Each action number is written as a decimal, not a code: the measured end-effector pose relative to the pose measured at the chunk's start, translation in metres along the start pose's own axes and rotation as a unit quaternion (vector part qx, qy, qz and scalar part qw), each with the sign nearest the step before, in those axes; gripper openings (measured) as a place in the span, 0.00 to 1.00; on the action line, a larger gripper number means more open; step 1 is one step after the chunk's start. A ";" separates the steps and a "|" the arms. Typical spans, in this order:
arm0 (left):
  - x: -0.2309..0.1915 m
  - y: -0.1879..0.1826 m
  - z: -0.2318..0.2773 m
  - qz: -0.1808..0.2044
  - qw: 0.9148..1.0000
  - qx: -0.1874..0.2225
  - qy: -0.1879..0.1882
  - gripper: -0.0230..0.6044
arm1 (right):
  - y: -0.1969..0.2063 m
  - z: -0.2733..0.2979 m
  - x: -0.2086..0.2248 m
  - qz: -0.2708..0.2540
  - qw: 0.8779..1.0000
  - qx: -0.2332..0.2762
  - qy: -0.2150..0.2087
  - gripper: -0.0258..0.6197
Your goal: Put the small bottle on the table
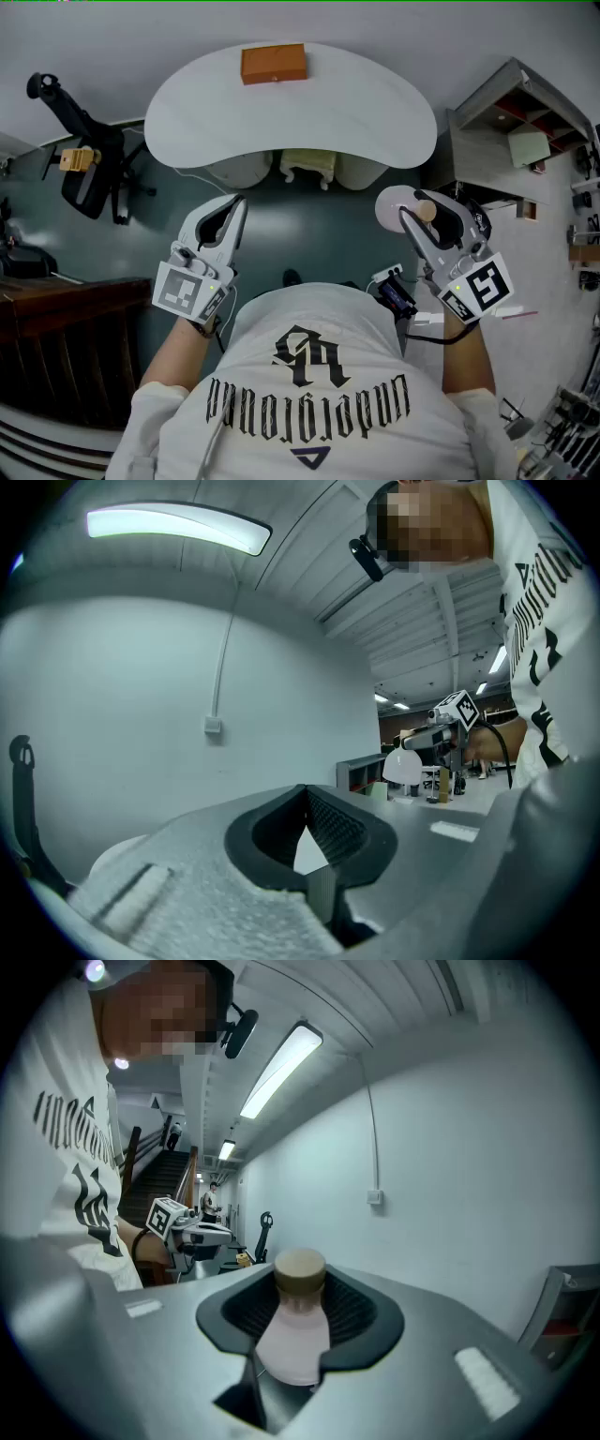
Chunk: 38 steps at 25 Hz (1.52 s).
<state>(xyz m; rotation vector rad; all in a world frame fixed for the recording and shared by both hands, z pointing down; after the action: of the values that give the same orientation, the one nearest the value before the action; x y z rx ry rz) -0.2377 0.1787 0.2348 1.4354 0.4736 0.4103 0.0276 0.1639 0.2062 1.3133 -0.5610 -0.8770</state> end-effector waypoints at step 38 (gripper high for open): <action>0.095 -0.003 -0.004 -0.005 0.997 -0.002 0.079 0.05 | 0.011 -0.101 -0.041 0.024 0.998 0.009 0.065 0.25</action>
<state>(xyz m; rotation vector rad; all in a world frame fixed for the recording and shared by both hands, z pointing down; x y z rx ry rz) -0.1598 0.2326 0.2256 1.4030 0.6067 0.5180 0.0866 0.2564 0.2018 1.3566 -0.4976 -0.7419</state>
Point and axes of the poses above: the fingertips, and each gripper's own axes: z forward along the fingers, x to its right, y out of its underside, the point moved 2 cm from there along -z, backward along the fingers, and after that the axes turned 4 degrees about -z, right-handed, at the moved point
